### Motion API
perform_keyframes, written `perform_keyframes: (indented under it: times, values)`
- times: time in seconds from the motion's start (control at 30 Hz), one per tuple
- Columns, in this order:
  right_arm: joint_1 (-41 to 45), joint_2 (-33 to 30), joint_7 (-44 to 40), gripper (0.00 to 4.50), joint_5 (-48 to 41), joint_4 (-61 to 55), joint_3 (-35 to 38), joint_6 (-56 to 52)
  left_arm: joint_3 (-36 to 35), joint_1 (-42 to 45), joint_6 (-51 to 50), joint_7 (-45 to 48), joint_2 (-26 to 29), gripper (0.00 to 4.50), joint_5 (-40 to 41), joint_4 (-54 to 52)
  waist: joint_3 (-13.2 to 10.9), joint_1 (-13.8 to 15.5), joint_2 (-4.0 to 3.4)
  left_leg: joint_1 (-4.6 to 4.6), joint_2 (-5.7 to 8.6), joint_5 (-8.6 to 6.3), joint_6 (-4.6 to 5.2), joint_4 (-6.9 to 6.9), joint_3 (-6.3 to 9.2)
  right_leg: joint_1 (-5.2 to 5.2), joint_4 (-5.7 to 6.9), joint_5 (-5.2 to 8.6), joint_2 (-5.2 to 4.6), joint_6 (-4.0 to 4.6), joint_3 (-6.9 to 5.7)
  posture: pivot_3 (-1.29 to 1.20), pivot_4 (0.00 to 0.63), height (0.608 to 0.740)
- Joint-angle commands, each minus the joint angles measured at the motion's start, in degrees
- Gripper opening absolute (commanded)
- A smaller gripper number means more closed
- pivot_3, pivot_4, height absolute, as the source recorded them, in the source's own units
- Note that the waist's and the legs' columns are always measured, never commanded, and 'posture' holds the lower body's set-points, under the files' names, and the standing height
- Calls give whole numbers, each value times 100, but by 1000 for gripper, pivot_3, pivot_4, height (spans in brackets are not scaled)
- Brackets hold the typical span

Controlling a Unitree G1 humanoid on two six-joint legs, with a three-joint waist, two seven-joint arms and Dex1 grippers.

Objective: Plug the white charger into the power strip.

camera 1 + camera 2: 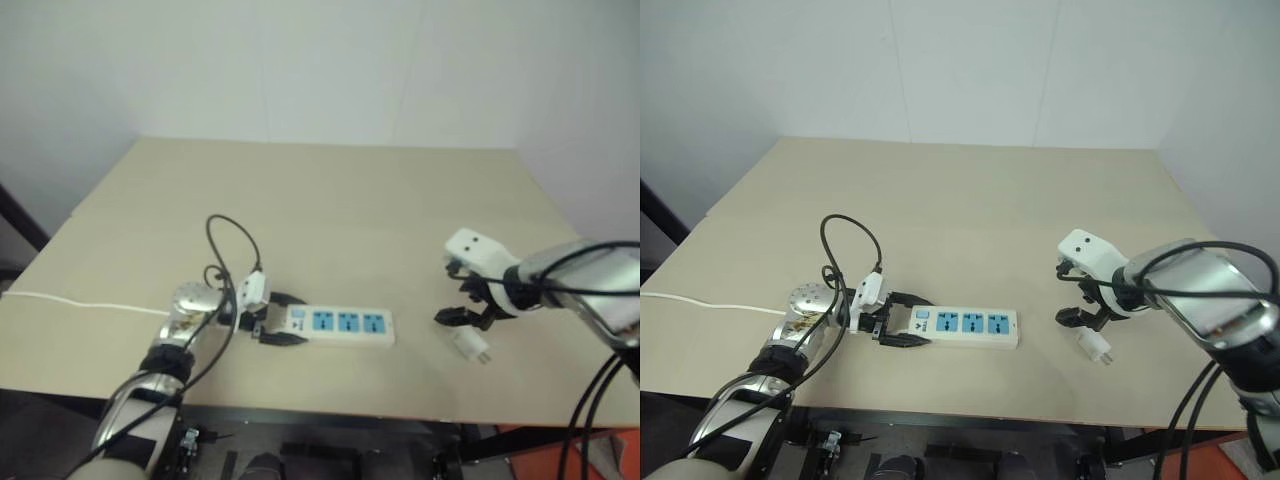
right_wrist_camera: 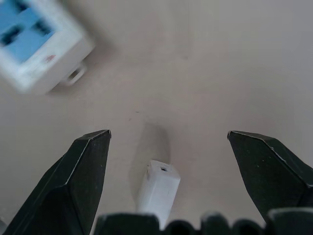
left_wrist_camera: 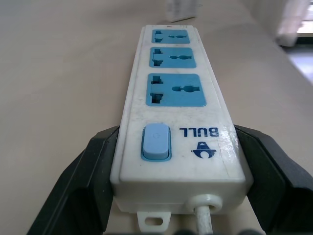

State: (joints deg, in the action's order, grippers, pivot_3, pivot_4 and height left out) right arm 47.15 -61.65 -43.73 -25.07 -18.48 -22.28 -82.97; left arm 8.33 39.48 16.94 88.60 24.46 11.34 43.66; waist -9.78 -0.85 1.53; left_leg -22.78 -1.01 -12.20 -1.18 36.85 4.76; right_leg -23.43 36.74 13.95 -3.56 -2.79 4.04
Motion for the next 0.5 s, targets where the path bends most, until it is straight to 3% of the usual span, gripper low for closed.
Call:
perform_keyframes:
  times: [0.03,0.2,0.5]
  values:
    - [194,108,145,4500,193,365,-223,-267,82,150,166,206,-48,3260,-82,168,0,5,0,-13,0,0,0,3,1,-13,2,-3,0,3,0,0,150,740]
    - [159,181,230,4500,242,507,-491,-457,97,217,74,316,-73,3260,-117,358,0,2,-1,-62,4,1,0,15,1,-75,30,-7,-2,5,4,0,150,740]
    - [177,207,212,4500,147,753,-547,-699,195,272,92,390,-71,3260,-128,537,0,-3,-1,-57,4,1,1,16,1,-71,33,-8,-1,6,3,0,150,740]
